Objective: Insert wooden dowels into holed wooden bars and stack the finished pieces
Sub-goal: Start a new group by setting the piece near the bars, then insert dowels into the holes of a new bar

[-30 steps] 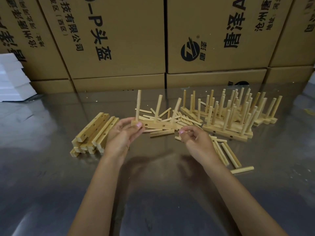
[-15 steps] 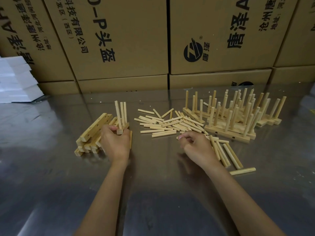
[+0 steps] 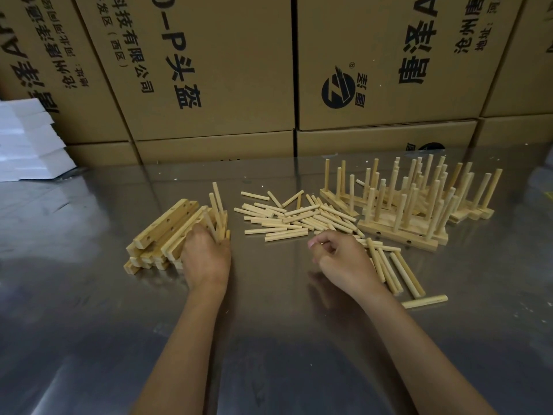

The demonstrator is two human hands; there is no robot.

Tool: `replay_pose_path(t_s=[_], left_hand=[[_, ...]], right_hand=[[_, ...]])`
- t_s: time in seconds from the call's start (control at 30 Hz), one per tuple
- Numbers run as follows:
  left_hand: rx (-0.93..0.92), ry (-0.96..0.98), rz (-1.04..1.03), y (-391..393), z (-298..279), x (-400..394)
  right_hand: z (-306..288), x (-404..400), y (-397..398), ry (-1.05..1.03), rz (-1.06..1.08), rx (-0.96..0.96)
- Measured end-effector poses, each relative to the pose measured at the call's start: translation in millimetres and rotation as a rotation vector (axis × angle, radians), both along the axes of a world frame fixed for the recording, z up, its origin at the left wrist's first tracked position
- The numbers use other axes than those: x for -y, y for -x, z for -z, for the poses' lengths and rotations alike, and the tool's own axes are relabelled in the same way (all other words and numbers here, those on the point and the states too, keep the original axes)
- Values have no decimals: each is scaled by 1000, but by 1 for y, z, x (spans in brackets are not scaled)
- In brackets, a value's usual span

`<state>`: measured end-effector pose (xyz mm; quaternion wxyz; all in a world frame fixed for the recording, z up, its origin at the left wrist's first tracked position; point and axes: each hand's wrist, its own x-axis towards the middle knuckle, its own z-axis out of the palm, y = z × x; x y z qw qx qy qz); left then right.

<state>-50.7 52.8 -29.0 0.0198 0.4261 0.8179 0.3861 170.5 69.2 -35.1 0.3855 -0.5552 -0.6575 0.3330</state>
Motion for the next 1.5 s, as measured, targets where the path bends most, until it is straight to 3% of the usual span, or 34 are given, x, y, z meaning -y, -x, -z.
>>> replay_pose_path(t_s=[0.2, 0.37, 0.5, 0.67, 0.77, 0.87, 0.93, 1.1, 1.5], left_hand=[[-26, 165, -10, 8, -6, 4], [-60, 169, 68, 4, -6, -1], [-45, 166, 198, 1, 3, -6], [-197, 380, 367, -2, 13, -15], [-243, 154, 311, -2, 8, -16], [-454, -26, 82, 2, -3, -10], [-517, 0, -41, 7, -9, -4], [-469, 202, -130, 19, -11, 3], [-333, 127, -140, 18, -28, 16]], right_hand=[[-2, 0, -1, 1, -5, 17], [-1, 1, -1, 8, -15, 29], [-1, 2, 0, 10, -18, 36], [-2, 5, 1, 11, -29, 51], [-3, 5, 0, 1, -35, 58], [-3, 5, 0, -1, -36, 58], [-3, 5, 0, -2, -37, 66], [-4, 6, 0, 20, -44, 73], [-7, 8, 0, 17, -47, 70]])
